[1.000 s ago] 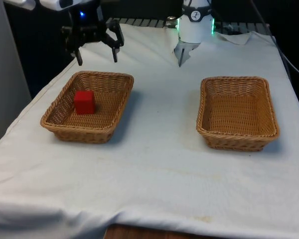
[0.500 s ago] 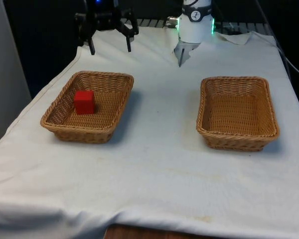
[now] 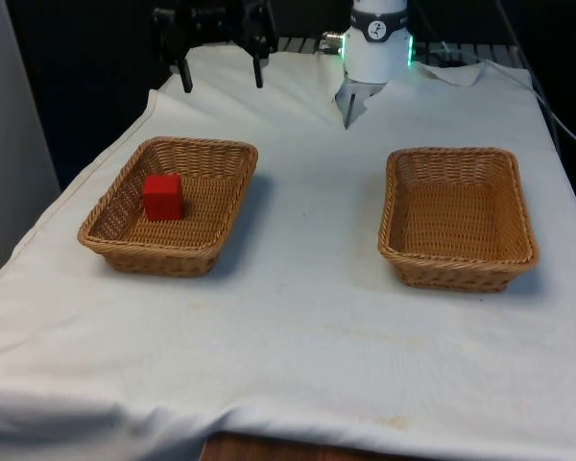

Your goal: Pick up the red cube and place it into the right basket.

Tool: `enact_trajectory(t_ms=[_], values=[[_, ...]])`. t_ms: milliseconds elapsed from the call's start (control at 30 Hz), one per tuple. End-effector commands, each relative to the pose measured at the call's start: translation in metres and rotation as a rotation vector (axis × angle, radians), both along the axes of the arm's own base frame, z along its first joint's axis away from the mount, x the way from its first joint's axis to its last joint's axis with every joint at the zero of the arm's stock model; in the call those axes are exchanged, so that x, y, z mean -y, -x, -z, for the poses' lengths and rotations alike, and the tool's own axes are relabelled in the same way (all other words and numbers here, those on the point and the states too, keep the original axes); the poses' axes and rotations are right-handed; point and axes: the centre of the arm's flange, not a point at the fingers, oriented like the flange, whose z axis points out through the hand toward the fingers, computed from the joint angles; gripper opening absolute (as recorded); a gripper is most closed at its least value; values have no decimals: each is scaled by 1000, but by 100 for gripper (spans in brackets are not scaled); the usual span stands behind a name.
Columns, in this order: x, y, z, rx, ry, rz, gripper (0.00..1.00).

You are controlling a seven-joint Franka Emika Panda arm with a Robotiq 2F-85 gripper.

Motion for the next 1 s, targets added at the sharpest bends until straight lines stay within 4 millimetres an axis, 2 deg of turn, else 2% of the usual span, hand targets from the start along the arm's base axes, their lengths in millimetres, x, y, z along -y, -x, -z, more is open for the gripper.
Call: enact_trajectory(t_ms=[0, 400, 500, 700, 900, 967], values=[[-2, 1, -4, -3, 3, 12, 100], [-19, -2, -17, 10, -3, 32, 100], [-34, -3, -23, 12, 16, 30, 100], [-48, -6, -27, 12, 16, 24, 100], [-73, -8, -34, 20, 44, 19, 100], [-72, -9, -34, 16, 34, 18, 100]])
